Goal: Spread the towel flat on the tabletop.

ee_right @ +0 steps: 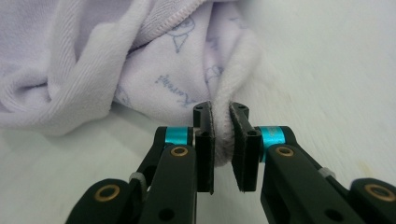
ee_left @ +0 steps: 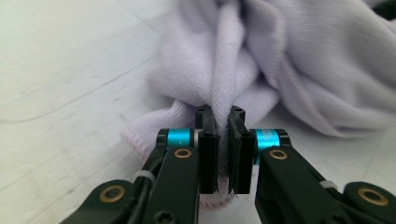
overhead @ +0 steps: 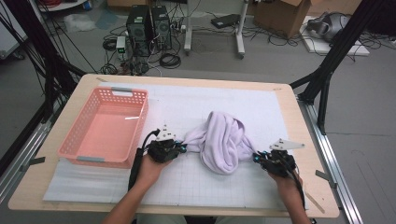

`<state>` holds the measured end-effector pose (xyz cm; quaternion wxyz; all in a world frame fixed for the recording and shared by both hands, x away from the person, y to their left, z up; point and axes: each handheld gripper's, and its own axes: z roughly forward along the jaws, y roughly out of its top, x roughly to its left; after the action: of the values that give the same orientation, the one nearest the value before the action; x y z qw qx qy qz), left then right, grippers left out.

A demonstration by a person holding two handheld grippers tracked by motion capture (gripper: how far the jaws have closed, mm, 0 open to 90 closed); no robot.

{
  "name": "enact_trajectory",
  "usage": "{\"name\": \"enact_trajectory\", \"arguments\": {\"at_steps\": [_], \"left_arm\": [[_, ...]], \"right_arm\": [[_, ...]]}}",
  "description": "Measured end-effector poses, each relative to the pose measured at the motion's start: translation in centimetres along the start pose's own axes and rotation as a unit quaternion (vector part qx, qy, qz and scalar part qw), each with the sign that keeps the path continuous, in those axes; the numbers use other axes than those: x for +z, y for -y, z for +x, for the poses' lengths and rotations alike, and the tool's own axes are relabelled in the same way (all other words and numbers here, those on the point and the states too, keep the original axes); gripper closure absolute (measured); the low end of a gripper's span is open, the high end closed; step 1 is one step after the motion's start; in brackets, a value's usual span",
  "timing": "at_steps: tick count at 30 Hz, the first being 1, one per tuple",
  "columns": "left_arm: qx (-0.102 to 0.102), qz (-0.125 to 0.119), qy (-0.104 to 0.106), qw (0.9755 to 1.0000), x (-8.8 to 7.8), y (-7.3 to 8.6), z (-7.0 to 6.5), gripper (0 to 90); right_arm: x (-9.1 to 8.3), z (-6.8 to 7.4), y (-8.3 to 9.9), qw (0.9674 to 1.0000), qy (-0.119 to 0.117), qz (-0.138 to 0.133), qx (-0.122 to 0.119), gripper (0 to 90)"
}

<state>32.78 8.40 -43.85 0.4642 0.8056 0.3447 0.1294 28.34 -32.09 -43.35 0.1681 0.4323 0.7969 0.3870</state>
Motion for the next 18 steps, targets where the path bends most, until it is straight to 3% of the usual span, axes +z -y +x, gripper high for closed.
{"name": "enact_trajectory", "arguments": {"at_steps": [5,10,11,14,18], "left_arm": [[-0.014,-0.015,-0.019,0.9996,-0.5,0.1,0.7,84.2],[-0.024,-0.029,-0.028,0.9989,-1.1,0.2,1.3,84.3],[-0.029,-0.032,-0.025,0.9988,-1.1,0.2,1.3,84.2],[-0.026,-0.036,-0.019,0.9988,-1.1,0.2,1.3,84.1],[-0.024,-0.040,-0.015,0.9988,-1.0,0.2,1.2,83.9]], "right_arm": [[-2.8,-0.3,2.6,0.9999,0.006,0.014,0.007,81.3],[-5.0,-0.9,4.7,0.9986,0.031,0.036,0.021,81.0],[-5.3,-0.9,4.8,0.9985,0.035,0.036,0.022,77.8],[-5.4,-0.2,4.2,0.9983,0.056,0.010,0.010,56.9],[-4.5,1.1,2.3,0.9990,0.035,-0.023,-0.014,47.4]]}}
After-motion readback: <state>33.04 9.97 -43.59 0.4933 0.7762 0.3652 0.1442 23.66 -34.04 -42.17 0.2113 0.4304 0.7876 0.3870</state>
